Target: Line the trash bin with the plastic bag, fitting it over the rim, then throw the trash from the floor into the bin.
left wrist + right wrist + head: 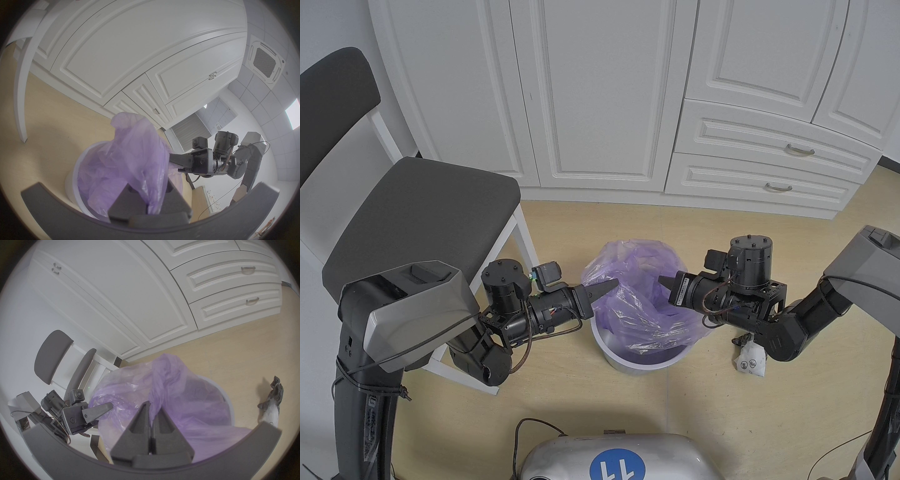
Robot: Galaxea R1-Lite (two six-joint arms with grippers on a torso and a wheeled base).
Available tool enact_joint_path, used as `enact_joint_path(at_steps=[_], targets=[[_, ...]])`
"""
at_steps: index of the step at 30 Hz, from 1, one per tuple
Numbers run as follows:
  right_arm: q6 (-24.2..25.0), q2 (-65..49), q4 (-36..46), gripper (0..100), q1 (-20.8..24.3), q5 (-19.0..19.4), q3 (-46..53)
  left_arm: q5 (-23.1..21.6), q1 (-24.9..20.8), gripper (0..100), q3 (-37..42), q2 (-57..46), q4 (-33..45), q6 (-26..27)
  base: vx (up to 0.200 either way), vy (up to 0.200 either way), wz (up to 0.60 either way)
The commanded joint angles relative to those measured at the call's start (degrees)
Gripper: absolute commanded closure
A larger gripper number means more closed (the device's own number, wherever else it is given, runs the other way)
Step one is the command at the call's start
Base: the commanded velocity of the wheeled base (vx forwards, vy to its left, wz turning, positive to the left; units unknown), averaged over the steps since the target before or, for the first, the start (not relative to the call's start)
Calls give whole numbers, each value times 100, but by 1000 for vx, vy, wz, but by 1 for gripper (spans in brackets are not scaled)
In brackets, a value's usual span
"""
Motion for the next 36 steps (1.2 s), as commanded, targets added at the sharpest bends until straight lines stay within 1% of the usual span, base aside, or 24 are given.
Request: enact_joint_path(at_steps=[1, 5, 9, 20, 25, 27, 28, 30, 31, 34, 36], targets=[[5, 4, 26, 100, -25, 2, 40, -9, -29, 100, 20, 14, 49, -3, 0, 0, 0], [13, 277, 246, 100, 27, 2, -22, -9, -38, 100, -51, 313, 32, -3, 0, 0, 0], [13, 470, 263, 100, 27, -7, -92, -9, -38, 100, -130, 463, 67, -3, 0, 0, 0], [13, 373, 228, 100, -43, -7, -92, -18, -20, 100, -60, 436, 181, -3, 0, 0, 0], [5, 285, 237, 100, -87, -15, -66, -18, -11, 100, -7, 181, 630, 6, 0, 0, 0], [-22, 171, 272, 100, -122, -15, -39, 9, -11, 100, -42, -21, 1210, 50, 0, 0, 0], [-22, 162, 272, 100, -122, -15, -39, 9, -11, 100, -51, -30, 1236, 59, 0, 0, 0], [-39, 118, 272, 100, -166, -24, -30, 35, -3, 100, -112, -188, 1596, 129, 0, 0, 0], [-48, 110, 272, 100, -166, -24, -30, 70, 6, 100, -147, -214, 1640, 138, 0, 0, 0], [-57, 118, 272, 100, -201, -24, -30, 378, 15, 100, -306, -197, 1763, 252, 0, 0, 0], [-74, 118, 272, 100, -201, -24, -30, 615, 15, 100, -420, -179, 2027, 446, 0, 0, 0]])
